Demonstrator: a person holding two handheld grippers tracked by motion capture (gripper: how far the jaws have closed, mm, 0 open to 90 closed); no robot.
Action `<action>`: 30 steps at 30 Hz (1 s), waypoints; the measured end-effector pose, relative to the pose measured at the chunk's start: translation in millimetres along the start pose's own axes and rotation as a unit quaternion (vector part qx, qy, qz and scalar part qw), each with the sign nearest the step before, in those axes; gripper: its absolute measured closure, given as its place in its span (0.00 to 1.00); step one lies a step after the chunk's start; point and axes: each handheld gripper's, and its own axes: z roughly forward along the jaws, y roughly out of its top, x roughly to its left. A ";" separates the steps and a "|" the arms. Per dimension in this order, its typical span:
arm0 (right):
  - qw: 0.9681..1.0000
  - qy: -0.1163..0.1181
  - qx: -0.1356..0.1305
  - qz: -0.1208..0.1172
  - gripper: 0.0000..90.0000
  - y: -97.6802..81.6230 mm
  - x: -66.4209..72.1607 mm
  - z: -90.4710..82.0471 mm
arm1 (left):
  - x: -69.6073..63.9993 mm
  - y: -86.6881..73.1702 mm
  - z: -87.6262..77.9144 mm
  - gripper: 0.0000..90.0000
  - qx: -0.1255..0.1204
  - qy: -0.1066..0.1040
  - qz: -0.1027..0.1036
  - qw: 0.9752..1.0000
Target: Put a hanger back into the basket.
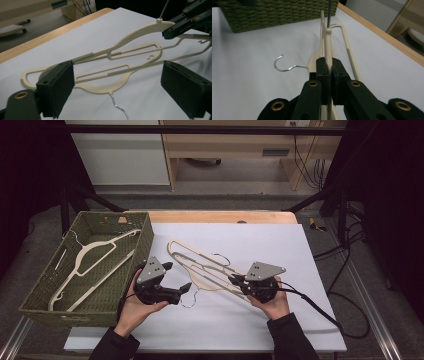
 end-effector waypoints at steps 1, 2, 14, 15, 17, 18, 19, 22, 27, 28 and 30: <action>1.000 0.010 -0.001 -0.001 0.96 2.1 2.5 -1.8 | -0.7 0.0 0.5 0.15 0.001 -0.002 0.001 1.000; 1.000 0.017 -0.003 -0.003 0.96 3.3 4.0 -2.3 | -1.6 0.1 1.2 0.15 0.003 -0.006 0.005 1.000; 0.992 0.123 0.000 -0.011 0.96 13.9 26.5 5.0 | -19.5 -1.9 16.9 0.32 0.041 -0.051 0.052 0.997; 0.992 0.125 0.000 -0.013 0.97 14.4 27.4 4.9 | -20.9 -2.2 18.3 0.35 0.043 -0.052 0.056 0.996; 0.991 0.136 0.001 -0.014 0.96 15.4 29.5 5.1 | -22.3 -2.6 19.7 0.43 0.045 -0.058 0.060 0.995; 0.990 0.139 0.001 -0.014 0.96 15.6 30.0 5.2 | -22.7 -2.9 20.4 0.49 0.049 -0.062 0.062 0.995; 0.989 0.144 0.001 -0.014 0.96 15.8 30.5 5.4 | -22.8 -3.2 21.0 0.53 0.055 -0.068 0.064 0.994; 0.989 0.150 0.003 -0.012 0.96 16.0 30.8 5.5 | -23.2 -3.4 21.2 0.66 0.062 -0.078 0.067 0.993; 0.989 0.150 0.007 -0.014 0.96 15.8 29.4 4.9 | -26.4 -2.7 20.2 0.72 0.067 -0.076 0.075 0.992; 0.989 0.148 0.006 -0.014 0.95 15.7 29.2 5.2 | -27.2 -2.4 19.8 0.73 0.071 -0.073 0.079 0.992; 0.991 0.133 0.005 -0.016 0.91 15.6 29.3 5.4 | -28.4 -2.4 19.2 0.78 0.078 -0.079 0.083 0.990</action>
